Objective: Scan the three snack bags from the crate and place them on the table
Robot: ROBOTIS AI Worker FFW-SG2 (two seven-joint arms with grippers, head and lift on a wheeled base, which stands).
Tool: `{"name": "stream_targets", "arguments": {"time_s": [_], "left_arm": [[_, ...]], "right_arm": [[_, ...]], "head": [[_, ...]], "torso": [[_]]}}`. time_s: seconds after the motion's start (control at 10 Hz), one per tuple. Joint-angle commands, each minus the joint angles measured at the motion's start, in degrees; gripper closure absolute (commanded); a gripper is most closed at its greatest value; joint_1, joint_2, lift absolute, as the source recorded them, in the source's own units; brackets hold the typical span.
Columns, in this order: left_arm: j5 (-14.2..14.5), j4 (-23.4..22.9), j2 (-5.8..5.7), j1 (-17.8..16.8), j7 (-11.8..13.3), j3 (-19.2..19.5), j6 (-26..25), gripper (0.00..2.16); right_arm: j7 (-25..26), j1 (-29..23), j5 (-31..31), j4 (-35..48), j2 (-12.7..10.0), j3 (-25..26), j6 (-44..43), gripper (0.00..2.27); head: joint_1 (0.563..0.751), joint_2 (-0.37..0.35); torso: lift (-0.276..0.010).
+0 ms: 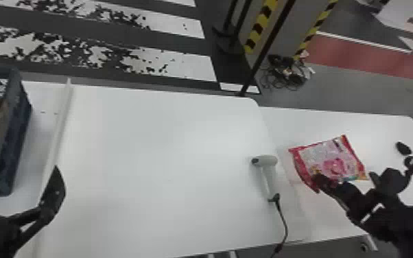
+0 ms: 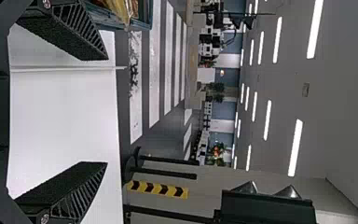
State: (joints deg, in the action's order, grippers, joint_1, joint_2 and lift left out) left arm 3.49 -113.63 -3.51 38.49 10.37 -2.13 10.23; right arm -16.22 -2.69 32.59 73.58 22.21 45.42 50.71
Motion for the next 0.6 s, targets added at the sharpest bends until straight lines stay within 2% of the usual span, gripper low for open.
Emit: {"name": "stream_targets", "arguments": {"time_s": [0.0, 0.2, 0.3, 0.4, 0.5], "left_arm": [[0.0, -0.2, -0.01, 0.0, 0.0, 0.0, 0.0, 0.07], [0.0, -0.4, -0.01, 0.0, 0.0, 0.0, 0.0, 0.07], [0.0, -0.4, 0.08, -0.1, 0.0, -0.1, 0.0, 0.07], [-0.1, -0.4, 0.17, -0.3, 0.0, -0.2, -0.2, 0.07], [-0.1, -0.4, 0.26, -0.3, 0.0, -0.3, -0.2, 0.07]], "right_arm": [[0.6, 0.1, 0.4, -0.1, 0.0, -0.1, 0.2, 0.0], [0.7, -0.5, 0.5, 1.6, 0.0, 0.1, 0.1, 0.06], [0.7, -2.2, 0.4, 4.9, -0.1, 0.1, -0.3, 0.08], [0.7, -3.8, 0.1, 8.9, -0.7, 0.1, -0.3, 0.08], [1.5, -5.1, 0.0, 13.7, -2.5, 0.1, -1.4, 0.08]], "head": [[0.695, -0.35], [0.695, -0.35], [0.695, -0.35], [0.695, -0.35], [0.695, -0.35]], "torso": [[-0.062], [-0.062], [-0.062], [-0.062], [-0.062]]}}
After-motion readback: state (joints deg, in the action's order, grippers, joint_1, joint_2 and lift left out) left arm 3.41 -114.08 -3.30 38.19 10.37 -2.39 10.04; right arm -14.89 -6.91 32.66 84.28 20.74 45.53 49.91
